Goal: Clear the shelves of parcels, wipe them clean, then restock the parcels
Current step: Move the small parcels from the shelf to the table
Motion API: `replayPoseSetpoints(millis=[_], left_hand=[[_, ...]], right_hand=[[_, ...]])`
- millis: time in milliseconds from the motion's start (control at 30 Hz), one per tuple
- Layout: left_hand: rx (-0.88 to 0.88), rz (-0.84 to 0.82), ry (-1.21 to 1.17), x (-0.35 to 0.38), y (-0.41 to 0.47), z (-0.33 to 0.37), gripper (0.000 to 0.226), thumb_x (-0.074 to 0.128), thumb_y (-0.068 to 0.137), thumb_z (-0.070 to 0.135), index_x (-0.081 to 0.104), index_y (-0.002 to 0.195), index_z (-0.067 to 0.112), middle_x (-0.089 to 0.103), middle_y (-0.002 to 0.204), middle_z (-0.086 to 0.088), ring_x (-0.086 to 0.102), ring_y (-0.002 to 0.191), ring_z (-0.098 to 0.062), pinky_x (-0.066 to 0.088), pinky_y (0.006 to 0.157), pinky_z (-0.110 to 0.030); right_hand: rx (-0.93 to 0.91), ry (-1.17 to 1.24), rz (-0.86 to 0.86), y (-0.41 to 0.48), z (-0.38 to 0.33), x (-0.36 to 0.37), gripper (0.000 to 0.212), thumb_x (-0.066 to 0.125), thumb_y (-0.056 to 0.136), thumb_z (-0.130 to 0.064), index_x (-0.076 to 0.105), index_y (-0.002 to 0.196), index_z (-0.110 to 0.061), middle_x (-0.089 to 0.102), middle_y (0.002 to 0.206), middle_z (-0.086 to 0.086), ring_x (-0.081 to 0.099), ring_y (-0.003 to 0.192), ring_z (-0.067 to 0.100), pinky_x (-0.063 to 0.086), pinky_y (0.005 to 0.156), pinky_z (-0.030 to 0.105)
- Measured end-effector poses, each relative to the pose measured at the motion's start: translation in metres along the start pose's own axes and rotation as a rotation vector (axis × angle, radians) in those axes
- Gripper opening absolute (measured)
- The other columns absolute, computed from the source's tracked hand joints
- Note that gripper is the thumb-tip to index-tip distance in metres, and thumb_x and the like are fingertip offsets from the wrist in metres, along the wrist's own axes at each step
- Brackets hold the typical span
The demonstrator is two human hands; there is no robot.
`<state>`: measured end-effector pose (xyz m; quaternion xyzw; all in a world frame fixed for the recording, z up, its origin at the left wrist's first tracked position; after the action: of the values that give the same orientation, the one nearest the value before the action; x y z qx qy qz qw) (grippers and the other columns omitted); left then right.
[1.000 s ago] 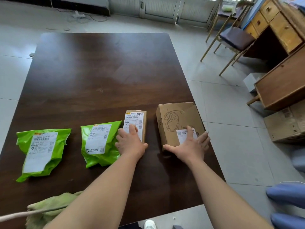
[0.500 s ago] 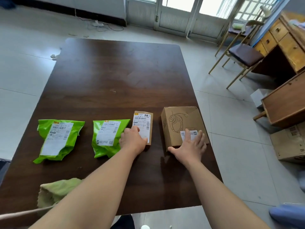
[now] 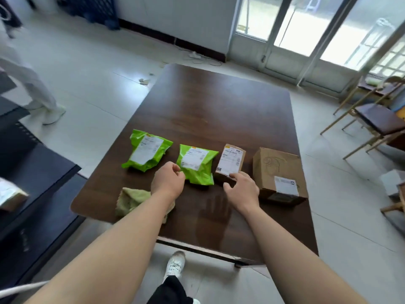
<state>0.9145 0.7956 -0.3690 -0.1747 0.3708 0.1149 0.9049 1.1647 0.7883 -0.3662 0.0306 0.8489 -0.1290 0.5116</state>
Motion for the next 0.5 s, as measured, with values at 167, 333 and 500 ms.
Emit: replayPoseSetpoints(millis=[167, 333, 500], left_hand=[[-0.133, 0.076, 0.027, -0.058, -0.010, -0.079, 0.010, 0.055, 0.089, 0.019, 0.060, 0.097, 0.022, 0.065, 0.110, -0.005, 0.058, 0.105, -0.027, 0.042, 0.081, -0.030], [-0.244, 0.078, 0.080, -0.088, -0.013, -0.153, 0.013, 0.053, 0.091, 0.018, 0.063, 0.099, 0.021, 0.065, 0.113, -0.006, 0.058, 0.105, -0.028, 0.046, 0.084, -0.033], [-0.321, 0.018, 0.069, -0.086, -0.005, -0.207, 0.025, 0.056, 0.090, 0.018, 0.063, 0.114, 0.016, 0.065, 0.115, -0.007, 0.058, 0.107, -0.029, 0.047, 0.091, -0.034]], right_hand=[[-0.092, 0.067, -0.135, -0.028, -0.058, 0.039, 0.033, 0.057, 0.090, -0.023, 0.064, 0.122, -0.022, 0.060, 0.130, 0.002, 0.054, 0.120, 0.023, 0.039, 0.104, 0.033], [-0.114, 0.119, -0.275, -0.043, -0.095, 0.086, 0.031, 0.056, 0.090, -0.016, 0.065, 0.120, -0.019, 0.067, 0.117, 0.008, 0.061, 0.109, 0.026, 0.045, 0.100, 0.037], [-0.039, 0.109, -0.357, -0.044, -0.108, 0.135, 0.039, 0.058, 0.089, -0.017, 0.061, 0.128, -0.016, 0.067, 0.115, 0.012, 0.061, 0.108, 0.026, 0.046, 0.092, 0.029]])
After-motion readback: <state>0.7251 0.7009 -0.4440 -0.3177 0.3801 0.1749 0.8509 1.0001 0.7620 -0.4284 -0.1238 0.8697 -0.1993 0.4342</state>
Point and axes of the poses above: each hand's wrist, its own y-axis towards the middle knuckle, its own x-axis out of the palm, z = x × y, the point moved 10 cm from there along y, towards the middle knuckle
